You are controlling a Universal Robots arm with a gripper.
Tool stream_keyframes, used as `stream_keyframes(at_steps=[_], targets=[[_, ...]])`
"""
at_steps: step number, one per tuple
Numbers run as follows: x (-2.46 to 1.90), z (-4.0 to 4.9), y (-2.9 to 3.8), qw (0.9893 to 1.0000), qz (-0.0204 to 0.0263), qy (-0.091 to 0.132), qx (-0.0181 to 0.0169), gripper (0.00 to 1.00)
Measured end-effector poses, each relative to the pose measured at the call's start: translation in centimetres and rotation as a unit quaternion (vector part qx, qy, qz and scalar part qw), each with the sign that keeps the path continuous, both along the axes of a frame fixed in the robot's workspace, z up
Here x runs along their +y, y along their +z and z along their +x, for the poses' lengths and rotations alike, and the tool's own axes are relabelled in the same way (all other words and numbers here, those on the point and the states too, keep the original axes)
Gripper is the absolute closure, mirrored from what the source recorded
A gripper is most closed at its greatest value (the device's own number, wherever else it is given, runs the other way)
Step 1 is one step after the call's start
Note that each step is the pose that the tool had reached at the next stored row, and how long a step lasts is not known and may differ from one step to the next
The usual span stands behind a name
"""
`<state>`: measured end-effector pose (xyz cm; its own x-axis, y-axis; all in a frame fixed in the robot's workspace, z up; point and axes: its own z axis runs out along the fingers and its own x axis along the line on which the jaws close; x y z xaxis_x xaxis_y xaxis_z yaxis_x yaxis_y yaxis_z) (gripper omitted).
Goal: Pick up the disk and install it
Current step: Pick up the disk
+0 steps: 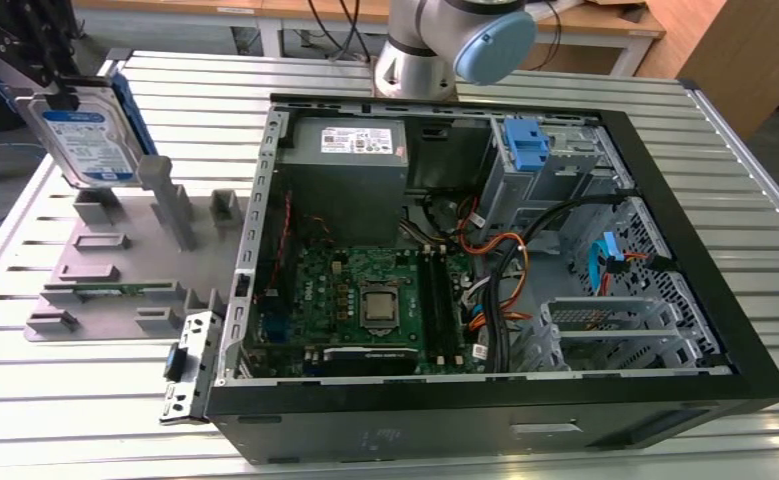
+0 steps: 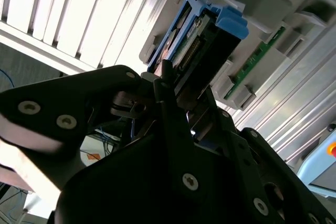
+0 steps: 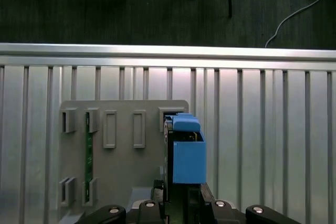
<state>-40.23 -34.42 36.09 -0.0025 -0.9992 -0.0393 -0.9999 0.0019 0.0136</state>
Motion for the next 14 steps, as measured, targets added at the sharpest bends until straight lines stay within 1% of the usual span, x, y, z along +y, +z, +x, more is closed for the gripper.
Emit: stream_keyframes(at_steps=[6, 14], targets=[[0.00, 0.00, 0.74, 1.0000, 0.0001, 0.000, -0.0002, 0.65], [0.00, 0.00, 0.84, 1.0000, 0.0001, 0.000, -0.0002, 0.65]])
